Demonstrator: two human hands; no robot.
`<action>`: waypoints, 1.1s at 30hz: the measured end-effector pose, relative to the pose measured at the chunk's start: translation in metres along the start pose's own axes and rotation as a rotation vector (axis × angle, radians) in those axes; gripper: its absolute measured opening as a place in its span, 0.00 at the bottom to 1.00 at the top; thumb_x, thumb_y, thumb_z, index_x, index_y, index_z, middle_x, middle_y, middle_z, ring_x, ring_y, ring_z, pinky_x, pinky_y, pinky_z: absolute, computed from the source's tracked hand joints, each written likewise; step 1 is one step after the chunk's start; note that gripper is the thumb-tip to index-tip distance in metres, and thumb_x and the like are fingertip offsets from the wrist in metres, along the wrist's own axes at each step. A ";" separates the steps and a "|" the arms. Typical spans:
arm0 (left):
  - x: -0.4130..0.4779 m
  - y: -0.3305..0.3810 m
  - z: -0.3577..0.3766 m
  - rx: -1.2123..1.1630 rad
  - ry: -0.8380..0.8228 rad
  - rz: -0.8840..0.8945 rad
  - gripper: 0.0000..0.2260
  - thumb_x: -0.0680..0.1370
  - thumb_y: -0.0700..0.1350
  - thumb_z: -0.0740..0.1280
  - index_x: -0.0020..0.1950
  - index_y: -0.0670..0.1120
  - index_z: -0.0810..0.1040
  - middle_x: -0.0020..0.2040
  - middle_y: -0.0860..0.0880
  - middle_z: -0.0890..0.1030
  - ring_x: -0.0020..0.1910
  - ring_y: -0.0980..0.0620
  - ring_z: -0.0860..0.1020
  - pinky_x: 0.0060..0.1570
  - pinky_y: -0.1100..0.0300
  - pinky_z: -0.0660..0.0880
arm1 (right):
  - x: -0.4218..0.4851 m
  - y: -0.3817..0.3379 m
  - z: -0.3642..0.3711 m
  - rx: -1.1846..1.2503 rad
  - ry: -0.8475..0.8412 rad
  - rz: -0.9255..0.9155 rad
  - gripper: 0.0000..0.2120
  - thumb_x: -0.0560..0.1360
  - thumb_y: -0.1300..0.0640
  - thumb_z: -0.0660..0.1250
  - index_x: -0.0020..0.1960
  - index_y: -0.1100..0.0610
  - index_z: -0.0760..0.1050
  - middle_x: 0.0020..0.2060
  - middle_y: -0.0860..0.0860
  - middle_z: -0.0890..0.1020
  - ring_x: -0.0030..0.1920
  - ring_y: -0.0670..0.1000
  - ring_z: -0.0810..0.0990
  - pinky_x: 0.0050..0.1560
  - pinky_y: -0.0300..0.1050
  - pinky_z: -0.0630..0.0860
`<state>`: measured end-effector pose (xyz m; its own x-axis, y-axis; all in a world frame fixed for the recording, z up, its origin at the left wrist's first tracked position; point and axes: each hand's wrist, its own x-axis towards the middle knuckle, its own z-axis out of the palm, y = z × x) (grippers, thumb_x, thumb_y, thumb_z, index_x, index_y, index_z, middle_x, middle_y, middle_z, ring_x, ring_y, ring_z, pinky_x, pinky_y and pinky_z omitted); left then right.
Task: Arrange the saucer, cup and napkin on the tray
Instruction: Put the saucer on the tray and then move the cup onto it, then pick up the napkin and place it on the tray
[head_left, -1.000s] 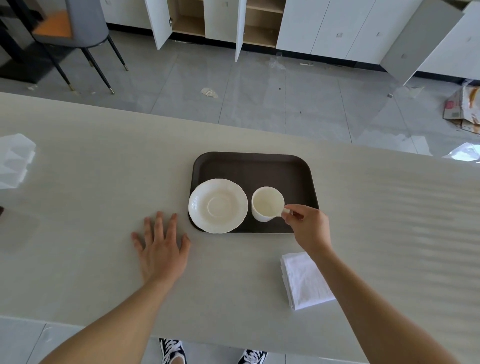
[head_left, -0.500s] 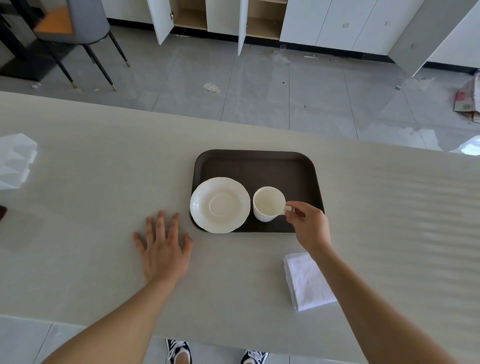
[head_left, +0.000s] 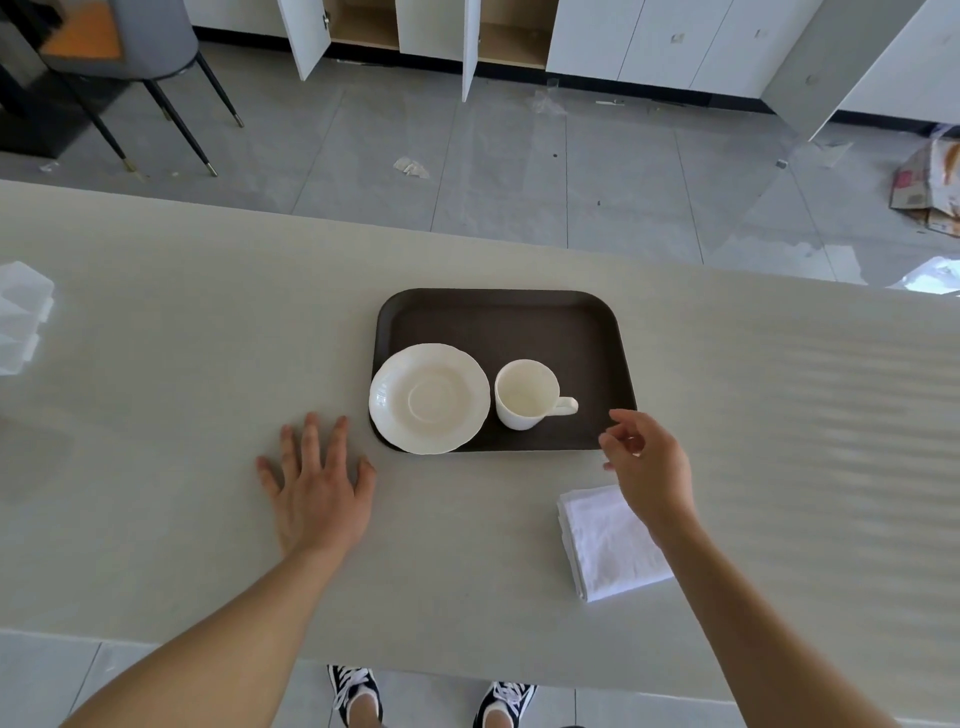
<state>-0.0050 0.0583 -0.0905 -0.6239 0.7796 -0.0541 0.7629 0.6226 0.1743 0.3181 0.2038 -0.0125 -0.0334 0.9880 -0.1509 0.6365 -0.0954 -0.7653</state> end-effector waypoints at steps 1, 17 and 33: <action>0.000 0.000 0.001 0.002 0.002 0.001 0.27 0.79 0.56 0.57 0.78 0.53 0.61 0.80 0.46 0.58 0.80 0.42 0.50 0.75 0.36 0.46 | -0.004 0.004 -0.003 -0.027 0.001 0.000 0.12 0.77 0.59 0.67 0.61 0.52 0.78 0.41 0.47 0.83 0.39 0.51 0.83 0.45 0.52 0.81; 0.001 -0.001 0.000 -0.002 0.005 0.005 0.29 0.77 0.59 0.49 0.77 0.53 0.61 0.80 0.46 0.58 0.79 0.41 0.51 0.75 0.35 0.46 | -0.047 0.043 -0.038 -0.650 -0.166 0.184 0.34 0.72 0.33 0.65 0.70 0.52 0.69 0.59 0.50 0.79 0.58 0.53 0.79 0.55 0.52 0.78; 0.002 -0.002 0.002 -0.009 0.000 0.005 0.29 0.77 0.59 0.49 0.77 0.53 0.62 0.80 0.46 0.58 0.79 0.42 0.51 0.75 0.36 0.45 | -0.050 0.040 -0.018 -0.572 -0.143 0.232 0.16 0.67 0.43 0.73 0.43 0.50 0.71 0.38 0.46 0.77 0.38 0.51 0.77 0.33 0.44 0.68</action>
<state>-0.0073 0.0585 -0.0930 -0.6201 0.7827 -0.0535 0.7645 0.6181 0.1832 0.3593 0.1527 -0.0245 0.0775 0.9194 -0.3855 0.9495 -0.1860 -0.2528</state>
